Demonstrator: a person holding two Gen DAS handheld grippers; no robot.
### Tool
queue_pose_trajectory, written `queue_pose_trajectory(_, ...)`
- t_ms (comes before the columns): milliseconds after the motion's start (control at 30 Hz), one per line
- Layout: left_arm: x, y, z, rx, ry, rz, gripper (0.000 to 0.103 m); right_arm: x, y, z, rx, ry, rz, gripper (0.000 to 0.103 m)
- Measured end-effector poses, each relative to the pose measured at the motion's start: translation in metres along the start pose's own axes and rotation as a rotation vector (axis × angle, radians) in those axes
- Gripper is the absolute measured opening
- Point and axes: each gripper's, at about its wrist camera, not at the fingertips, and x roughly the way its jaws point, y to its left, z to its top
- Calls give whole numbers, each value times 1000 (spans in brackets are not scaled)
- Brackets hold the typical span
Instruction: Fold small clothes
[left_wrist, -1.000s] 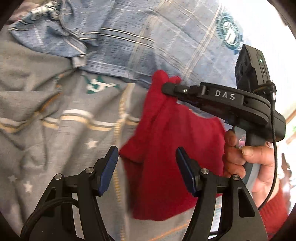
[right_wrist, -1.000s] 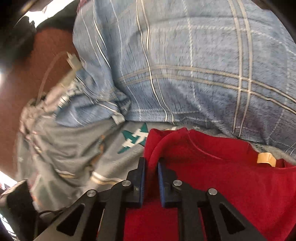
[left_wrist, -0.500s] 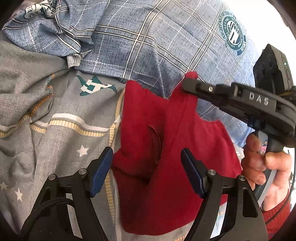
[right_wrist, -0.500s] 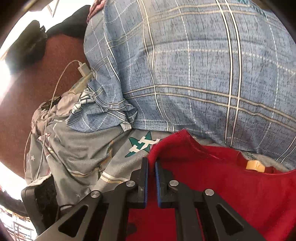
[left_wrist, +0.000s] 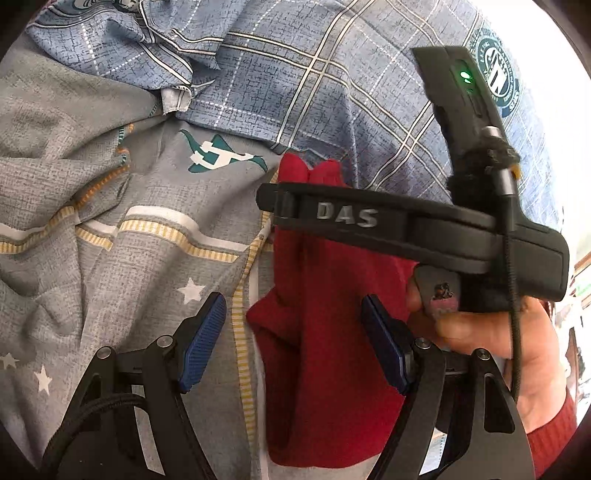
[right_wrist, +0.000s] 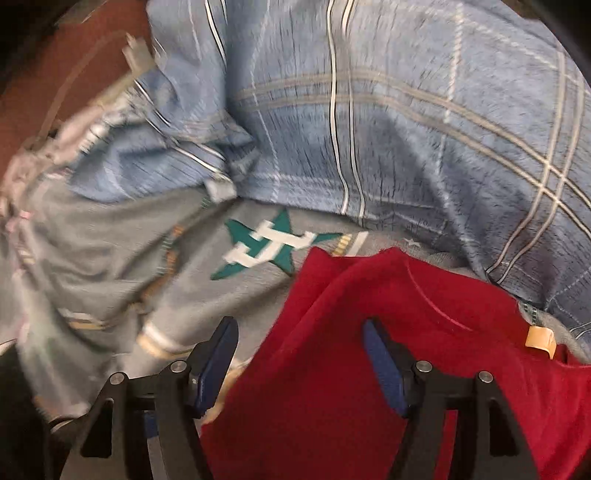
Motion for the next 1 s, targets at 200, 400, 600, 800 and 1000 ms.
queue_pose_trajectory(200, 0, -5, 0, 18, -6, 10, 76, -9, -9, 1, 26, -45, -3, 18)
queue_pose_trajectory(400, -3, -22, 2, 71, -33, -28, 76, -52, -32, -2, 89, -141, 114, 14)
queue_pose_trajectory(600, 0, -36, 0, 109, -21, -77, 76, -94, -38, -9, 103, -206, 177, 13)
queue_pose_trajectory(800, -18, -44, 3, 135, -75, -152, 51, -89, -43, -8, 98, -184, 171, 13)
queue_pose_trajectory(1000, -18, -52, 4, 170, -81, -153, 51, -65, -43, -2, 121, -88, 175, 66)
